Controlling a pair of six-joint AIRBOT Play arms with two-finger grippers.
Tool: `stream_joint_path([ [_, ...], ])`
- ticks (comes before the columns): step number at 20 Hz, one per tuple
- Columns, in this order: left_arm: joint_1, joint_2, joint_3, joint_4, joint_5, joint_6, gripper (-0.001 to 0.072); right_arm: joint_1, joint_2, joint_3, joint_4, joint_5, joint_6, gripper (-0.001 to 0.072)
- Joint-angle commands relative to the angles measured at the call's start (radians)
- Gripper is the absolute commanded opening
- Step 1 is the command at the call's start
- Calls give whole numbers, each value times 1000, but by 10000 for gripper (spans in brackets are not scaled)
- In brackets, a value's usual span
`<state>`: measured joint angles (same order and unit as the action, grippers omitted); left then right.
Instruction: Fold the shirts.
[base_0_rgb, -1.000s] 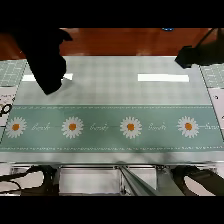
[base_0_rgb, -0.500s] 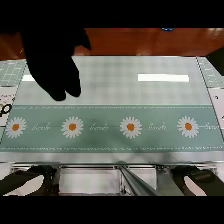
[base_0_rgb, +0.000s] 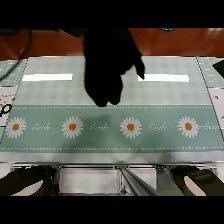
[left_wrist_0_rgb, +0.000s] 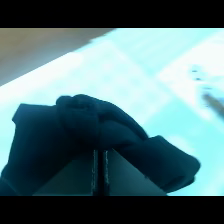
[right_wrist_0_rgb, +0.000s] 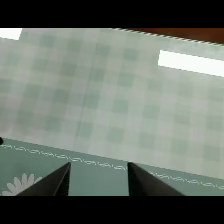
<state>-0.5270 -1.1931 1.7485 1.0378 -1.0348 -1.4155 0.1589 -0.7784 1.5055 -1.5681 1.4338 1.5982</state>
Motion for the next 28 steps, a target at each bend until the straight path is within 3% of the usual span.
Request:
stream_joint_path([
  [1, -105, 27, -234, -100, 196, -11, 19, 0, 1, -14, -6, 11, 18, 409],
  [6, -16, 132, -721, -145, 294, -10, 19, 0, 1, -211, 19, -25, 58, 409],
  [11, 194, 139, -1100, -138, 280, 0, 21, 0, -12, -599, 250, -276, 92, 409],
  [12, 219, 136, -1117, -137, 240, 1, 96, 0, -31, -658, 301, -323, 93, 410],
  [13, 239, 133, -1117, -138, 202, 0, 365, 0, -56, -699, 344, -361, 92, 411],
  [14, 264, 132, -1102, -132, 165, -2, 505, 0, -91, -716, 382, -386, 88, 413],
  [16, 358, 134, -1000, -84, 37, 10, 504, -33, -154, -671, 433, -371, 25, 413],
  [18, 513, 154, -839, -46, -76, 19, 504, -175, -172, -543, 431, -265, -39, 413],
  [20, 700, 195, -700, -49, -85, 23, 503, -395, -146, -447, 349, -189, -67, 413],
  [22, 855, 214, -682, -127, -69, -3, 502, -628, -92, -496, 277, -173, -47, 412],
  [23, 890, 196, -727, -224, -103, 19, 502, -709, -68, -572, 315, -187, -48, 412],
  [24, 892, 154, -799, -357, -162, 98, 502, -759, -52, -679, 393, -205, -67, 412],
  [26, 817, 32, -921, -623, -255, 443, 502, -752, -50, -879, 602, -242, -174, 412],
  [27, 758, -27, -936, -647, -271, 547, 502, -727, -50, -946, 673, -243, -222, 412],
  [28, 686, -83, -929, -623, -248, 564, 502, -693, -50, -994, 710, -237, -254, 412],
])
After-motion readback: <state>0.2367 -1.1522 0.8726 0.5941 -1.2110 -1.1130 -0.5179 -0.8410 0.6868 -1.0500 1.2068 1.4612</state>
